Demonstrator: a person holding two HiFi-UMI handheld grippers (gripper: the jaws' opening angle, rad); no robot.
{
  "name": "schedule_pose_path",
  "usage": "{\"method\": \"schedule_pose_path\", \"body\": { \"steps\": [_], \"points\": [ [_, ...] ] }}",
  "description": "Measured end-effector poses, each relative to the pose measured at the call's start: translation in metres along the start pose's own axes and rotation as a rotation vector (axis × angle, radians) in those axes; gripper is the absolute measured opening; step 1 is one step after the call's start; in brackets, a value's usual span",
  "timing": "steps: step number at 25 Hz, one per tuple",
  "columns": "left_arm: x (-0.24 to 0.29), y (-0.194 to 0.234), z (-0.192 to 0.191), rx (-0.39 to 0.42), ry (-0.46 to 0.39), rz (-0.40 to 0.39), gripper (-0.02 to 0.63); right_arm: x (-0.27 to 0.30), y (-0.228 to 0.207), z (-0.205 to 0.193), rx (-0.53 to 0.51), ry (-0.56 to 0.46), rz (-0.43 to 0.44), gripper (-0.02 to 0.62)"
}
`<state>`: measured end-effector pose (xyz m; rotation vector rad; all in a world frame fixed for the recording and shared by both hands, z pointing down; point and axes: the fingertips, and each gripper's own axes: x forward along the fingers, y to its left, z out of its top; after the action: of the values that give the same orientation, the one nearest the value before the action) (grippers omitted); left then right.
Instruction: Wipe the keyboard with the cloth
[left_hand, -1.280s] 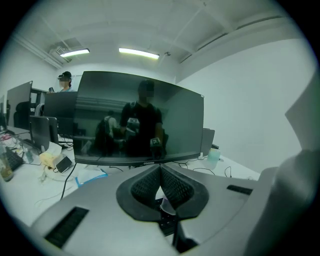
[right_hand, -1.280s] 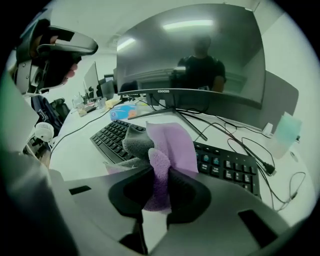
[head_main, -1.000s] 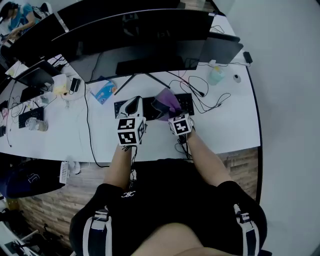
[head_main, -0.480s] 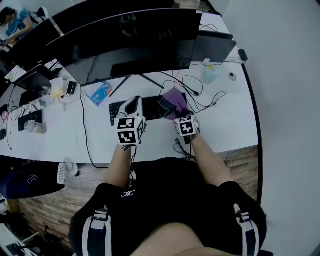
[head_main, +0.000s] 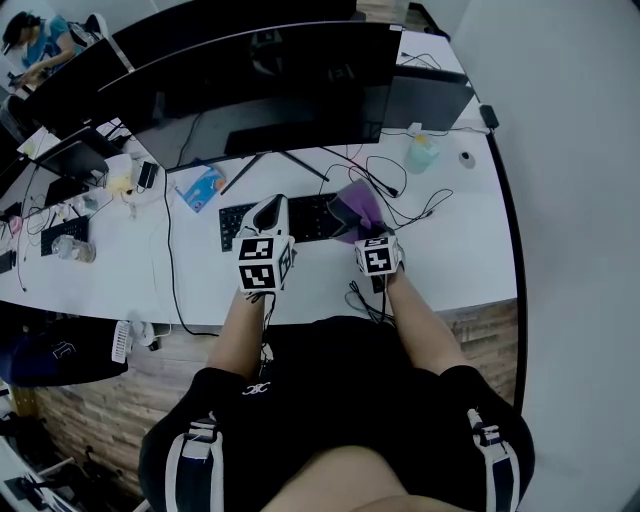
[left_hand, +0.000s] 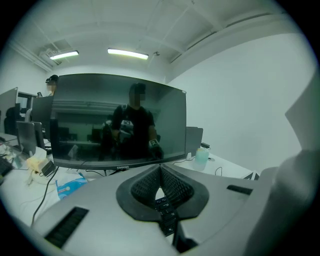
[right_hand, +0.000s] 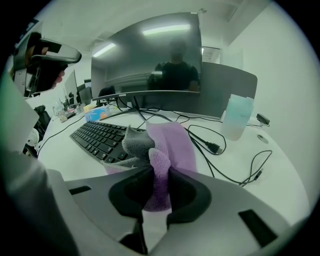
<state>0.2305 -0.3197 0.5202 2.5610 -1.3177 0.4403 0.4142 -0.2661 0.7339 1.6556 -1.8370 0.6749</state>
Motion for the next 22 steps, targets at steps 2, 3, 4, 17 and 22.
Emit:
{"method": "schedule_pose_path", "body": {
  "steps": [2, 3, 4, 17, 22],
  "points": [
    [-0.002, 0.002, -0.002, -0.003, 0.003, 0.012, 0.011, 0.004, -0.002, -0.001, 0.013, 0.019, 0.004, 0.092],
    [-0.003, 0.003, -0.003, -0.004, 0.006, 0.018, 0.011, 0.006, -0.004, -0.001, 0.020, 0.026, 0.004, 0.092],
    [-0.004, 0.004, -0.004, -0.006, 0.008, 0.024, 0.011, 0.007, -0.006, 0.000, 0.024, 0.030, 0.002, 0.092],
    [-0.029, 0.024, -0.015, -0.025, 0.039, 0.107, 0.011, 0.026, -0.021, 0.039, 0.027, 0.063, -0.017, 0.092],
    [-0.038, 0.038, -0.014, -0.002, 0.050, 0.114, 0.011, 0.033, -0.024, 0.049, -0.013, 0.087, -0.044, 0.092]
  ]
}}
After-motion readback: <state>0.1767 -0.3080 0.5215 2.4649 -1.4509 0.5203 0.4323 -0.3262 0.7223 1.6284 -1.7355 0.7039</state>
